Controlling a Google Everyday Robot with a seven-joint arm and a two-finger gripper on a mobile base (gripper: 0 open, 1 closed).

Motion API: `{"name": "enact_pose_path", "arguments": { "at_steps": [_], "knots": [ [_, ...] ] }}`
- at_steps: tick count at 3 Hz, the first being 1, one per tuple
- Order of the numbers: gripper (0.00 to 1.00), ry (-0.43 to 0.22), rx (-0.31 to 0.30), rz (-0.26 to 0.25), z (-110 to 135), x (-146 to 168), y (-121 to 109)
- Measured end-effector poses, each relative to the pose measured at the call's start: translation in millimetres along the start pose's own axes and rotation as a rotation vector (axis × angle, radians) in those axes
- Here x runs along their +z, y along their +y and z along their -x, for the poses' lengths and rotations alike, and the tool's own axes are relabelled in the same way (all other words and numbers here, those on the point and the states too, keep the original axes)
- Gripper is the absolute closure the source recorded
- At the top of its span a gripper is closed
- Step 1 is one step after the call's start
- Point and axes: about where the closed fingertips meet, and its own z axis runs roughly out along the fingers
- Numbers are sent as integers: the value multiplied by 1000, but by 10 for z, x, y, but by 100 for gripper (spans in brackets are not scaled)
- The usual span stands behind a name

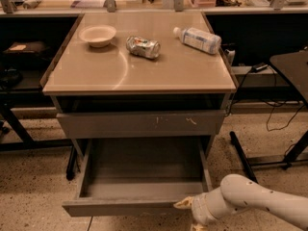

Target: Close middle drawer

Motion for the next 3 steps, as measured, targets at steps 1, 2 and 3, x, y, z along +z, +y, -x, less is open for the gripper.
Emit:
{"name": "enact_pose_path", "arguments": {
  "at_steps": [1,2,3],
  "knots": [
    [20,-36,-1,-16,-80,91,-308],
    [43,-41,-14,-33,-148,156,-677],
    [65,-21,-25,-45,-239,175,-1136]
  ]
}}
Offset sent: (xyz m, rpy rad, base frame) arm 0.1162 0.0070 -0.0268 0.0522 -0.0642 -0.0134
